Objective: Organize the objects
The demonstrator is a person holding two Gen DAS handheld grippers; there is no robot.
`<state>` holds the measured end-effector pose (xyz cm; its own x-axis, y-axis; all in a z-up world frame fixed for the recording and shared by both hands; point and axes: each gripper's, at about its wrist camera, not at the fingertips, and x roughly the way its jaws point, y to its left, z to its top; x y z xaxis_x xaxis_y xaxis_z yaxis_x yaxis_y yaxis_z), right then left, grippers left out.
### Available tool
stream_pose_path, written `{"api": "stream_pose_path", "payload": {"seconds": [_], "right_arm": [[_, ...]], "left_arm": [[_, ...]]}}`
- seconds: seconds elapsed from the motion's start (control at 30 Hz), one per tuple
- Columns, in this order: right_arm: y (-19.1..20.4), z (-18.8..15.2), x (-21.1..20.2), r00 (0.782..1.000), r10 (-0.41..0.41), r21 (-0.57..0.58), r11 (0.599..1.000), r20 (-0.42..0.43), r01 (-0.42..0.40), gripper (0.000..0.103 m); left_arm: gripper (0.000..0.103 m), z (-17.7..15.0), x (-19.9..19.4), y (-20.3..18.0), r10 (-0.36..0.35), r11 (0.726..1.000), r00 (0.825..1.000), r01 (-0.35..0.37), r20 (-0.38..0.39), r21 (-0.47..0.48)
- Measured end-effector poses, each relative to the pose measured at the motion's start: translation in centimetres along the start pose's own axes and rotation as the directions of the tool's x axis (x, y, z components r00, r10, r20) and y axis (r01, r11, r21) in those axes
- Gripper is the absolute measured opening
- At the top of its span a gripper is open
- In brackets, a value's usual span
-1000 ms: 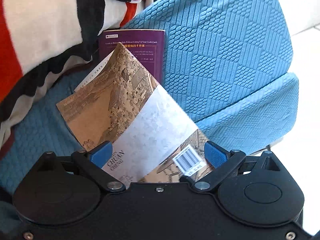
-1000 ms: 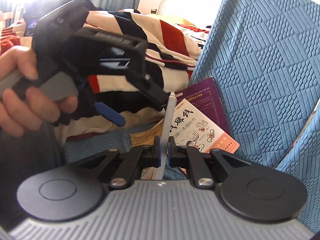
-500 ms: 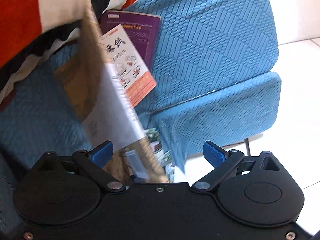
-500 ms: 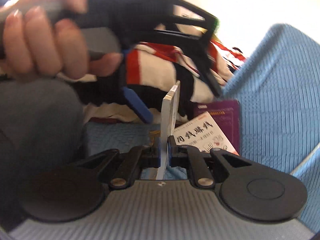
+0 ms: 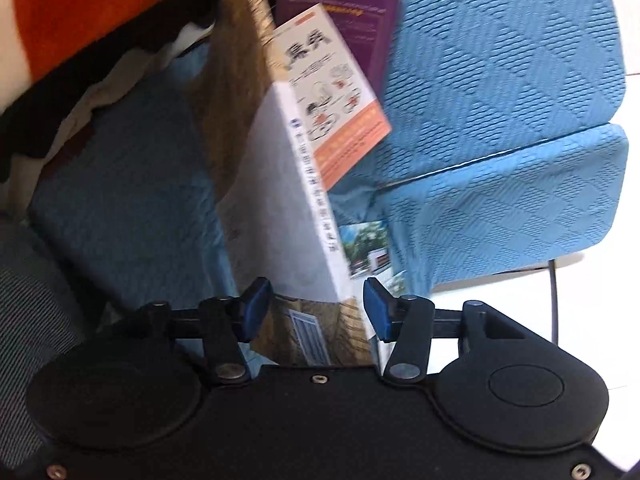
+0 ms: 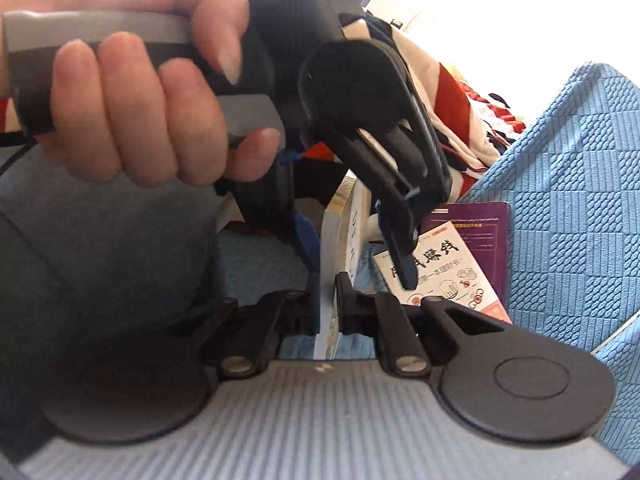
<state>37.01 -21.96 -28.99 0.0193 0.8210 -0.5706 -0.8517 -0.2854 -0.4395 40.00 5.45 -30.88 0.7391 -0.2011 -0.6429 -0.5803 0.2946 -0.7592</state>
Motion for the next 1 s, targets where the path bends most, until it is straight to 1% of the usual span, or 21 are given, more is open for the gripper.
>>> {"api": "stream_pose_path", "payload": {"seconds": [0.13, 0.2, 0.27, 0.37, 0.43, 0.5, 0.57, 0.6, 0.63, 0.67, 0.7, 0.73, 0.77, 0.8, 0.83, 0.87, 0.93, 0.97, 1.0], "right_arm": [[0.6, -0.3, 0.2, 1.000, 0.016, 0.023, 1.000, -0.012, -0.016, 0.012], [0.7, -0.6, 0.1, 1.000, 0.021, 0.045, 0.999, -0.018, -0.020, 0.013], [0.7, -1.0, -0.3, 0.999, 0.026, 0.092, 0.995, -0.018, -0.025, 0.014], [0.1, -1.4, -0.9, 0.998, 0.061, 0.188, 0.980, -0.011, -0.058, 0.017], [-0.2, -1.7, -1.4, 0.996, 0.093, 0.270, 0.959, -0.010, -0.087, 0.018], [-0.7, -2.2, -2.0, 0.993, 0.121, 0.356, 0.928, -0.009, -0.110, 0.016], [-1.3, -3.1, -2.9, 0.990, 0.140, 0.452, 0.884, -0.004, -0.123, 0.016], [-1.9, -3.8, -3.3, 0.989, 0.150, 0.516, 0.847, -0.002, -0.128, 0.016], [-2.6, -4.5, -3.3, 0.987, 0.160, 0.596, 0.792, 0.004, -0.131, 0.017], [-3.0, -5.6, -3.8, 0.986, 0.167, 0.689, 0.712, 0.016, -0.131, 0.018], [-3.7, -6.7, -3.9, 0.983, 0.181, 0.779, 0.611, 0.036, -0.141, 0.019], [-4.3, -8.1, -3.9, 0.977, 0.201, 0.851, 0.499, 0.071, -0.165, 0.019], [-4.6, -9.3, -3.8, 0.972, 0.209, 0.901, 0.392, 0.109, -0.185, 0.019], [-4.8, -10.4, -3.7, 0.968, 0.207, 0.934, 0.297, 0.140, -0.198, 0.022], [-4.7, -11.5, -3.6, 0.965, 0.200, 0.956, 0.207, 0.169, -0.210, 0.030], [-4.6, -12.7, -3.5, 0.962, 0.186, 0.968, 0.109, 0.202, -0.224, 0.035], [-4.3, -15.0, -2.8, 0.947, 0.154, 0.958, -0.103, 0.281, -0.267, 0.051], [-4.0, -15.8, -2.3, 0.938, 0.142, 0.938, -0.193, 0.317, -0.288, 0.054], [-3.7, -16.6, -1.8, 0.932, 0.126, 0.917, -0.262, 0.340, -0.299, 0.060]], "left_arm": [[0.032, -0.4, 0.7, 0.6, 0.043, 0.999, 0.999, -0.043, -0.013, 0.000], [0.023, -0.6, 0.9, 0.8, 0.067, 0.998, 0.998, -0.067, -0.019, 0.003], [0.015, -0.8, 1.1, 0.9, 0.086, 0.996, 0.996, -0.086, -0.022, 0.003], [0.011, -1.2, 1.2, 1.2, 0.092, 0.996, 0.996, -0.092, -0.017, 0.004], [0.009, -1.4, 1.2, 1.4, 0.104, 0.995, 0.995, -0.104, -0.013, 0.003], [0.008, -1.4, 1.3, 1.8, 0.109, 0.994, 0.994, -0.109, -0.014, -0.010], [0.008, -1.5, 1.2, 2.3, 0.102, 0.995, 0.995, -0.102, -0.015, -0.022], [0.008, -1.5, 1.0, 2.5, 0.095, 0.995, 0.995, -0.096, -0.014, -0.023], [0.008, -1.6, 1.0, 2.6, 0.094, 0.995, 0.996, -0.094, -0.013, -0.025], [0.008, -1.6, 0.9, 2.7, 0.093, 0.995, 0.996, -0.093, -0.012, -0.027], [0.008, -1.6, 0.9, 2.7, 0.091, 0.995, 0.996, -0.091, -0.010, -0.030], [0.008, -1.7, 0.8, 2.7, 0.090, 0.995, 0.996, -0.090, -0.009, -0.030], [0.008, -1.6, 0.9, 2.5, 0.091, 0.995, 0.996, -0.091, -0.008, -0.030], [0.008, -1.6, 0.9, 2.5, 0.092, 0.995, 0.996, -0.092, -0.007, -0.028], [0.008, -1.6, 0.9, 2.5, 0.092, 0.995, 0.996, -0.092, -0.007, -0.028], [0.008, -1.6, 1.0, 2.3, 0.092, 0.995, 0.996, -0.092, -0.005, -0.031], [0.008, -1.7, 0.9, 2.3, 0.089, 0.995, 0.996, -0.088, 0.006, -0.041], [0.008, -1.9, 0.7, 2.3, 0.087, 0.996, 0.996, -0.086, 0.013, -0.038], [0.008, -2.0, 0.6, 2.2, 0.087, 0.996, 0.996, -0.087, 0.020, -0.037]]}}
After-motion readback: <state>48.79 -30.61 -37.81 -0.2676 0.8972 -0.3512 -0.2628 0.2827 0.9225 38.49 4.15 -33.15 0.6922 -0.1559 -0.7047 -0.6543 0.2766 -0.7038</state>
